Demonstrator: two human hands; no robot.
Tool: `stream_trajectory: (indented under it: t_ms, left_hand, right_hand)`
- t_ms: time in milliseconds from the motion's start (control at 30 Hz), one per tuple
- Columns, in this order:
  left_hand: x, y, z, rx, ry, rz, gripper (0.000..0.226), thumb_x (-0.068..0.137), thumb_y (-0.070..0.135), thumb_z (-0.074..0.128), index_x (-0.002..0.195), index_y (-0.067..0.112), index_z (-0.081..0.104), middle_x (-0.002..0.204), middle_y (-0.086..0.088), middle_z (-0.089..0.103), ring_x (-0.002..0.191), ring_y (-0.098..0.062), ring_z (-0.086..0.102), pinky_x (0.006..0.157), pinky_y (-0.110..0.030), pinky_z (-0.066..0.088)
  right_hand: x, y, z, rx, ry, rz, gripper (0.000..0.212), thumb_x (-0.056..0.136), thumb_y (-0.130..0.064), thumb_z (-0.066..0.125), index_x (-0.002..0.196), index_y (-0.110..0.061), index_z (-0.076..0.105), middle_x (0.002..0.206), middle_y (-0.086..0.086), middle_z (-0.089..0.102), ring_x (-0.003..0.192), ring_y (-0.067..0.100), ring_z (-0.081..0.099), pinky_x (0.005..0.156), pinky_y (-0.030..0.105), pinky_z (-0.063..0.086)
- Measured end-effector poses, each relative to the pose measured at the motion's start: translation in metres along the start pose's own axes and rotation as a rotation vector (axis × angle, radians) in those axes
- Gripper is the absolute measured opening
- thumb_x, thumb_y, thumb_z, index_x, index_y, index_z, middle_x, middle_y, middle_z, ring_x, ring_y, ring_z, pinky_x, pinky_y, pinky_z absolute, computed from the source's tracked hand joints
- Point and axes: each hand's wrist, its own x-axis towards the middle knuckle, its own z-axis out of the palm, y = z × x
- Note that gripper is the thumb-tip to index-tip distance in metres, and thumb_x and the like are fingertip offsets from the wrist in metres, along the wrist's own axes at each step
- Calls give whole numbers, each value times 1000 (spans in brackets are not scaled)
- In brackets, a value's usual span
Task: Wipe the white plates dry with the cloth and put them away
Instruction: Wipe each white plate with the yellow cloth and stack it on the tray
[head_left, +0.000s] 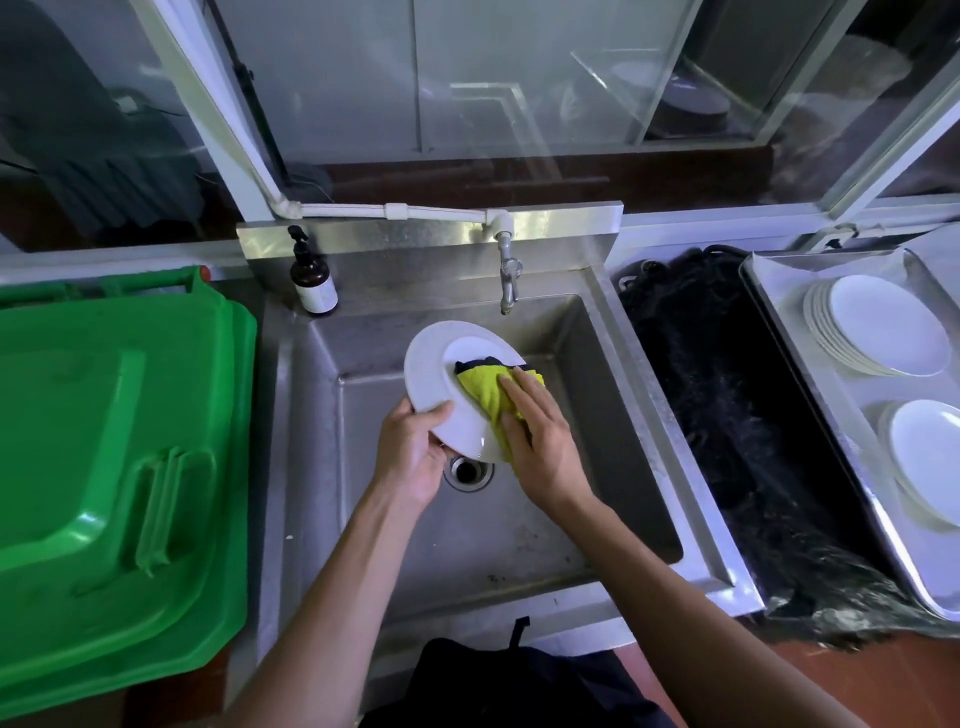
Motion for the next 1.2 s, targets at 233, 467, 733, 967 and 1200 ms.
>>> stream_trajectory:
  t_ms: [233, 467, 733, 967, 1200]
  left_hand:
    - [-4, -8, 7, -82, -9, -20, 34, 93, -4, 57, 122, 9, 67, 108, -14, 74, 87, -27, 73, 67, -33, 58]
    - [-4, -9, 10, -225, 3, -13, 40, 96, -1, 51, 134, 5, 62, 122, -18, 71, 102, -31, 73, 74, -34, 60]
    - [-4, -9, 1, -252, -41, -11, 41, 97, 1, 51, 137, 2, 57, 125, -21, 69, 104, -33, 72, 73, -40, 61]
    - [-4, -2, -15, -189, -161, 6, 37, 89, 0, 56, 125, 8, 63, 116, -11, 74, 104, -28, 71, 77, -40, 62]
    - [-7, -4, -32, -81, -287, -18, 34, 83, -1, 62, 111, 13, 76, 113, -10, 75, 102, -27, 72, 77, -41, 62]
  right_hand:
    - [-12, -24, 26, 0, 41, 109, 44, 107, -16, 47, 150, -12, 47, 160, 6, 39, 151, 25, 30, 120, 46, 28]
    - [-25, -36, 42, -64, 47, 113, 49, 109, -24, 39, 157, -17, 34, 167, 2, 24, 156, 20, 14, 120, 45, 25]
    - [-22, -20, 32, 23, 112, 158, 47, 107, -12, 42, 154, -7, 38, 164, 13, 29, 154, 27, 21, 124, 45, 22]
    - [7, -6, 9, 154, 86, 340, 50, 109, -20, 37, 158, -22, 31, 166, -2, 24, 153, 15, 21, 124, 33, 20]
    - [31, 0, -16, 190, 73, 339, 46, 105, -17, 34, 148, -28, 45, 146, -14, 49, 131, 10, 46, 112, 38, 38]
